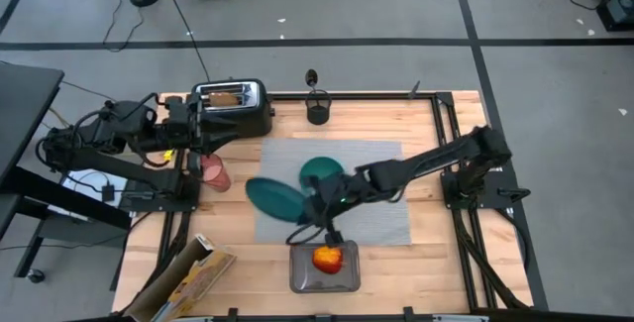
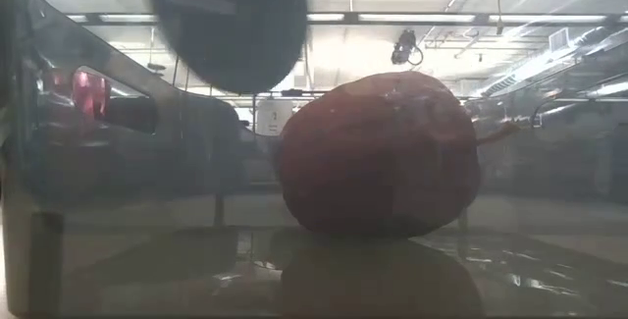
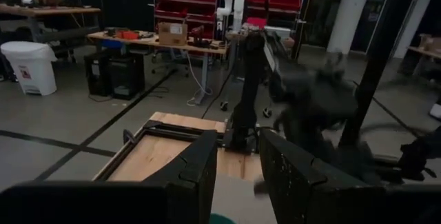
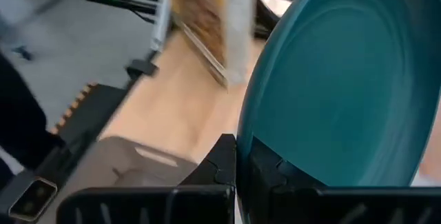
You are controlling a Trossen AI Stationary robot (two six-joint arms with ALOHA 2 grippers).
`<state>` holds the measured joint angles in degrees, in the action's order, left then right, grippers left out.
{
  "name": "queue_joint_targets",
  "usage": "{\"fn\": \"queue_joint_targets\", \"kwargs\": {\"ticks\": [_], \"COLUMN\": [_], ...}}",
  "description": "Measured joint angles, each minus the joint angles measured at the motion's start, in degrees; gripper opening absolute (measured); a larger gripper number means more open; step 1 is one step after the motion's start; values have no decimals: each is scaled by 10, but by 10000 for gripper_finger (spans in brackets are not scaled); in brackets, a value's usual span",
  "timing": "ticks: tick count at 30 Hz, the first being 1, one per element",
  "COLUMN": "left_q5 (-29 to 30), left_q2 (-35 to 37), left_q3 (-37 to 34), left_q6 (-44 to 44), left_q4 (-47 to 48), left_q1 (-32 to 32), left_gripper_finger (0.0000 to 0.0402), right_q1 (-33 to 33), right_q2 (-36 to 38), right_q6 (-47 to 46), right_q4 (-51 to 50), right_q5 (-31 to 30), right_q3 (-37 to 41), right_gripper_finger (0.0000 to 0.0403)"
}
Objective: Arrange a breakfast setting
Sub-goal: Put the blue plate on the gray tablemat to the left of the green bowl
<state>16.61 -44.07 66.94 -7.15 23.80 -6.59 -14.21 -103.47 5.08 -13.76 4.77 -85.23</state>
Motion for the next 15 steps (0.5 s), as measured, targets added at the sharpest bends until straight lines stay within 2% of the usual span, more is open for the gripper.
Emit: {"fn": "queue_joint_targets", "kwargs": {"ticks": [4,9,15], "left_q5": [0,0,0], "left_q2": [-2,-1,-1], "left_q3": [0,0,0], "left_q6": [-1,-1,-1], "left_q4": [0,0,-2], "left_q1": [0,0,0], "left_gripper_finger": [117,117,117], "right_q1": [4,13,31], "right_q2": [-54,-101,-128], "right_q6": [65,143,203], "right_q4": [19,8,-54], "right_q5": [30,30,24], "right_q3": [0,0,0], "right_gripper_finger": [11,11,11]}}
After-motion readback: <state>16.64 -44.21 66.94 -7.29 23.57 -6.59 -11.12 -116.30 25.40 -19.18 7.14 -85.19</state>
